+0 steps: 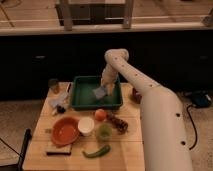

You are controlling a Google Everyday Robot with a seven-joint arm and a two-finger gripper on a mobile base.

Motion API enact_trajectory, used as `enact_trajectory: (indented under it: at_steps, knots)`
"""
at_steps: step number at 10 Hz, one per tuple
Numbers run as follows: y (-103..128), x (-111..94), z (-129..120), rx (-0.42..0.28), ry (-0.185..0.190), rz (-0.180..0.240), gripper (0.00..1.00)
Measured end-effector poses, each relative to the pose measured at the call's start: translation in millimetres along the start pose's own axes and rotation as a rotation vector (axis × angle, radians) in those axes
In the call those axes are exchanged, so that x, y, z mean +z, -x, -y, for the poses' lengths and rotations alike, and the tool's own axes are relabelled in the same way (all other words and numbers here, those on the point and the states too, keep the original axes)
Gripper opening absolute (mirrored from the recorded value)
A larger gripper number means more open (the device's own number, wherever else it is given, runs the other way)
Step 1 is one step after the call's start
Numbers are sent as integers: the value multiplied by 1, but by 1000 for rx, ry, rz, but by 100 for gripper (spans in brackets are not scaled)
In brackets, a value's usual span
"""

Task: Place sponge in tray

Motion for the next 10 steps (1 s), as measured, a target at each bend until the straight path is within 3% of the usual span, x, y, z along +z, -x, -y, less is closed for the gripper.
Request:
enact_trajectory:
  at_steps: [10]
  knots:
    - [-4,2,3,12,-3,14,1]
